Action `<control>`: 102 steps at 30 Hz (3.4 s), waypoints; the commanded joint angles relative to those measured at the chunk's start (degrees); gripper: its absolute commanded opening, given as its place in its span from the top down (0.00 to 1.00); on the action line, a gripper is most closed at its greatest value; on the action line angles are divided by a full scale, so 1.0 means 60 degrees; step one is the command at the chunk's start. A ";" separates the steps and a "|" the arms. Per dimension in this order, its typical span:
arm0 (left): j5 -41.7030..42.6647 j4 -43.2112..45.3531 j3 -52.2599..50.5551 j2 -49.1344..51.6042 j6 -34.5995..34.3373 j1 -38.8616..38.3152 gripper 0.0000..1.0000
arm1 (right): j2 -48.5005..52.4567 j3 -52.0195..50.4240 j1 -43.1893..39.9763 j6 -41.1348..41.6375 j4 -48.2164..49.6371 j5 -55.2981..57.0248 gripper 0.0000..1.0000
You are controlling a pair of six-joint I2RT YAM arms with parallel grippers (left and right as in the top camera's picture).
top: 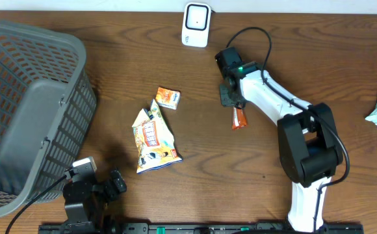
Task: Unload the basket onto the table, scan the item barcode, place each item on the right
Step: 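Lift the snack bar and turn it toward the scanner, then hold the snack bar up at the white scanner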
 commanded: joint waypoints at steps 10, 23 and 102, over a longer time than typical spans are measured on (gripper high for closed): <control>-0.0084 -0.0437 -0.0160 -0.0018 0.0193 0.0047 0.02 | -0.0936 -0.0011 0.1949 -0.0557 -0.0510 0.0339 0.99; -0.0084 -0.0437 -0.0160 -0.0018 0.0193 0.0047 0.02 | -0.3096 -0.0011 0.1628 -0.1286 -0.2739 -0.3952 0.99; -0.0084 -0.0437 -0.0160 -0.0018 0.0193 0.0047 0.02 | 0.6043 0.8845 0.1687 -1.1355 1.1420 0.6495 0.99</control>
